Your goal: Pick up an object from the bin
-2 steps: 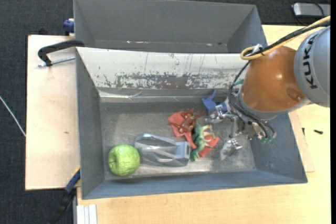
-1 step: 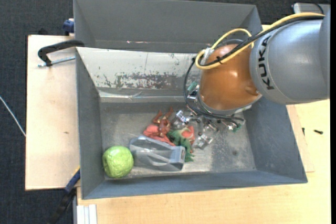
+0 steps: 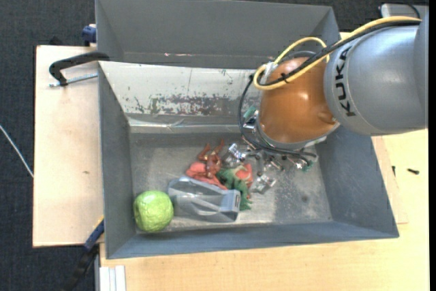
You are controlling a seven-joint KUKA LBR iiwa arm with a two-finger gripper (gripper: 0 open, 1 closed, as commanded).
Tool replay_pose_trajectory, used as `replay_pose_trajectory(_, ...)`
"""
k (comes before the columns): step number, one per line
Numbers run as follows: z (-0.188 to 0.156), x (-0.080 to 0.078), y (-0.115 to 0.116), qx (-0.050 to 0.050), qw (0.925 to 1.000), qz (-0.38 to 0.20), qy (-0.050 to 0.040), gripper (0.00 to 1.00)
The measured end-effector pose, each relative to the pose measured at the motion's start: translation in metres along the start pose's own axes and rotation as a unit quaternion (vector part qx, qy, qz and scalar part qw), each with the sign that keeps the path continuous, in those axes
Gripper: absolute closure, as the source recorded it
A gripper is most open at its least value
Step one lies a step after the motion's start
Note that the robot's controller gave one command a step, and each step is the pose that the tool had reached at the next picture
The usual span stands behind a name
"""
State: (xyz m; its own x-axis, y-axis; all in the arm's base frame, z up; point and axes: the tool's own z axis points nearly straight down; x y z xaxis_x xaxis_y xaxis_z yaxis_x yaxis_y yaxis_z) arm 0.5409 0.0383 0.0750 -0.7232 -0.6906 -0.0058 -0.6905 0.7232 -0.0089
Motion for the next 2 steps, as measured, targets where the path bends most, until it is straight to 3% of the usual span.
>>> replay_pose_trajectory(1, -0.002, 0.001, 0.001, 0.000, 1.0000, 0.001, 0.0000, 1.00)
replay_pose_trajectory(2, -0.037, 0.012, 0.006, -0.002, 0.9999, -0.013, 0.0000, 1.00)
